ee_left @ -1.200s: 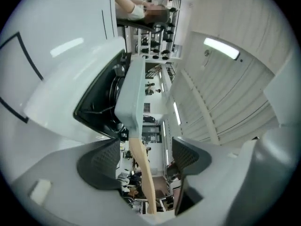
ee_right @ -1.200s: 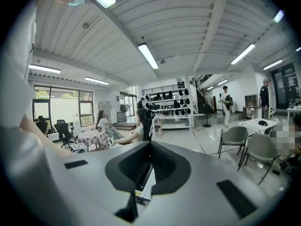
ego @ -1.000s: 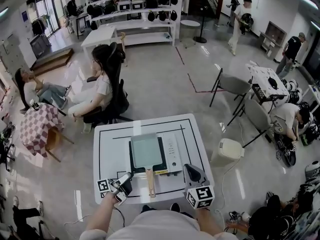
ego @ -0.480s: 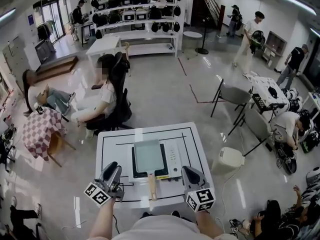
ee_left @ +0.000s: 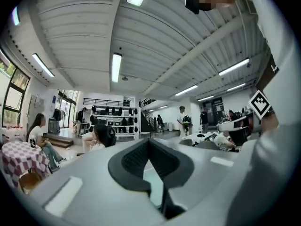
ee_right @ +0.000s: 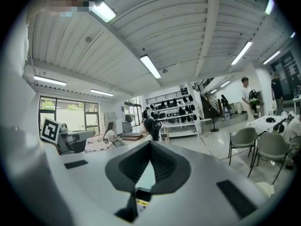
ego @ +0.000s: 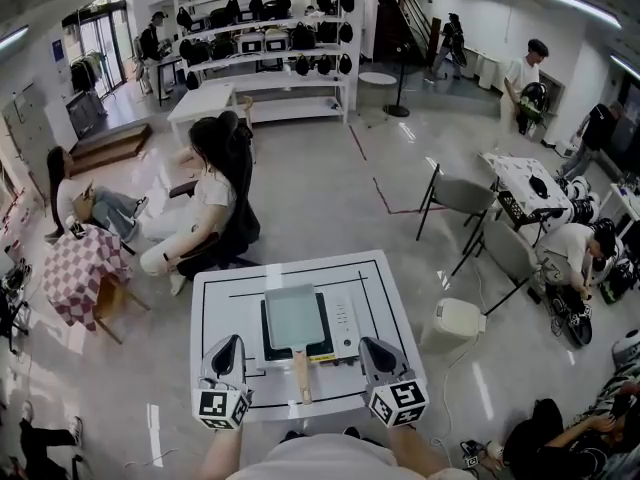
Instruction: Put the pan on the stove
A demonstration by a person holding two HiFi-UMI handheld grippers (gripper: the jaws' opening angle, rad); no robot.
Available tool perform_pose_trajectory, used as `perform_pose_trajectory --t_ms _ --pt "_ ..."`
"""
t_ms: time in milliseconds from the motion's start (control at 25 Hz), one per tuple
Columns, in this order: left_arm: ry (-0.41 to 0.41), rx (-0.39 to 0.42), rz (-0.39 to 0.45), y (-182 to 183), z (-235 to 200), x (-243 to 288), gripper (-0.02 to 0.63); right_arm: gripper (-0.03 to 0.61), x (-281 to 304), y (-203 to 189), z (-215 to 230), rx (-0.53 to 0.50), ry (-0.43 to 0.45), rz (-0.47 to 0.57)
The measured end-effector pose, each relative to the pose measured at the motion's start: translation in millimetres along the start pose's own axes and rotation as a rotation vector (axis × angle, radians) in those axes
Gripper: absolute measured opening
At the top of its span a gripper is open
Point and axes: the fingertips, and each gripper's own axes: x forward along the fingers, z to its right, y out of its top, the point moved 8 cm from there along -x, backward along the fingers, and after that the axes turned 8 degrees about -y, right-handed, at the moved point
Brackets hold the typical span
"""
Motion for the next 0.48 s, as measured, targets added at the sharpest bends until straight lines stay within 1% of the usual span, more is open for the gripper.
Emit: perform_pose_trajectory --t_ms 120,320,480 --pt "-0.028 0.01 -0.003 -4 10 -1 0.009 0.008 -1 0 -1 0.004 0.01 0.006" --pt "-0.052 -0.011 -0.002 -2 16 -2 0.008 0.008 -2 2 -4 0.002 0.013 0.018" --pt "-0.07 -0.007 -0.01 -4 18 -5 0.009 0.008 -5 3 -8 -0.02 0.015 0.014"
